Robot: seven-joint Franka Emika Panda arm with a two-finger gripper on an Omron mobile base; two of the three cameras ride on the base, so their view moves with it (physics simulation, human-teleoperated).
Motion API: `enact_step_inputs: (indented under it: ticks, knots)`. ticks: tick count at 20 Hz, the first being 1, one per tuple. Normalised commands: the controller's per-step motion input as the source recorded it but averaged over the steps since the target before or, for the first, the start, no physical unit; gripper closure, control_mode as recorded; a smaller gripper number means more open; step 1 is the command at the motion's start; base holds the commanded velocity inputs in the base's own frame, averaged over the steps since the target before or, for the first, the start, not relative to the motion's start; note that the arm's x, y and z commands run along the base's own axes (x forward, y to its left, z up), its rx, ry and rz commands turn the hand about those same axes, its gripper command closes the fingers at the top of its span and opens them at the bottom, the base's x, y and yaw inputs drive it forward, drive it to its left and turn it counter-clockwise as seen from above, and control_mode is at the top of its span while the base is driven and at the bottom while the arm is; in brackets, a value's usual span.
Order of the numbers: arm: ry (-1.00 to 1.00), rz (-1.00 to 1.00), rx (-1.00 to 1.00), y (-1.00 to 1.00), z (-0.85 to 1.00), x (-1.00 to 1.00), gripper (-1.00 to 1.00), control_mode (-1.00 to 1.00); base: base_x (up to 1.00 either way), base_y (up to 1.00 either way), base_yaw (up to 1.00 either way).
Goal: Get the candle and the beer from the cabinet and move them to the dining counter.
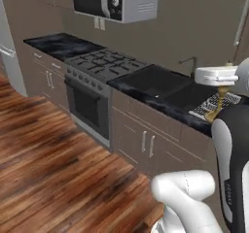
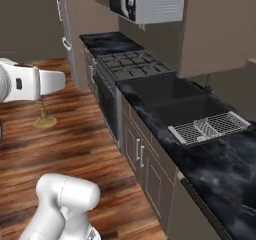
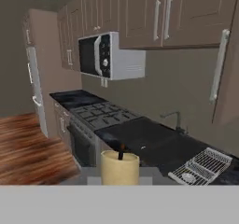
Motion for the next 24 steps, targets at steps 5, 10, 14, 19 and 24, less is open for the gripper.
enact_step_inputs:
  ticks: [5,10,14,19,24]
  knots:
    - [0.0,0.0,0.0,0.0,0.0,0.0,1.0,1.0,-0.12,0.03,1.0]
    - [0.0,0.0,0.0,0.0,0.0,0.0,1.0,1.0,-0.12,0.02,1.0]
    - [0.0,0.0,0.0,0.0,0.0,0.0,1.0,1.0,-0.1,0.02,1.0]
    - [0.0,0.0,0.0,0.0,0.0,0.0,1.0,1.0,-0.02,0.0,1.0]
    - [0.0,0.0,0.0,0.0,0.0,0.0,1.0,1.0,0.13,0.14,0.87]
